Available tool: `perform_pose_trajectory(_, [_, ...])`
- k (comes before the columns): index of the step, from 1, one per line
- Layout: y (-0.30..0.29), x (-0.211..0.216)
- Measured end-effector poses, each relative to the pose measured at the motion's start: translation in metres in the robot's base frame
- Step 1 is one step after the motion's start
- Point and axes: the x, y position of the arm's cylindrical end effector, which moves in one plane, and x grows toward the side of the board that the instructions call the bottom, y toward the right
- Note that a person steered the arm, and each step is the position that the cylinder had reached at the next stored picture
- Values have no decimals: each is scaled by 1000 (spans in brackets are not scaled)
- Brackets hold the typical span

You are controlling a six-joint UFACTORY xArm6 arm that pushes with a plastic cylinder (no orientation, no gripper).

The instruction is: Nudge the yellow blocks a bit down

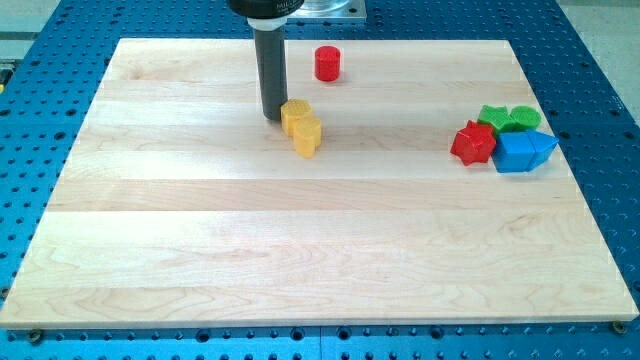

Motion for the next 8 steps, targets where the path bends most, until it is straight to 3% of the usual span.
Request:
perform_pose_trajectory(2, [0, 23])
perform_pose_trajectory(3, [-2, 14])
perform_pose_trajectory(4, [-20, -2])
perform_pose_trajectory(5, [-20, -52])
perform_pose_trajectory(6, [13, -60])
perform_pose_trajectory(8, [15, -22])
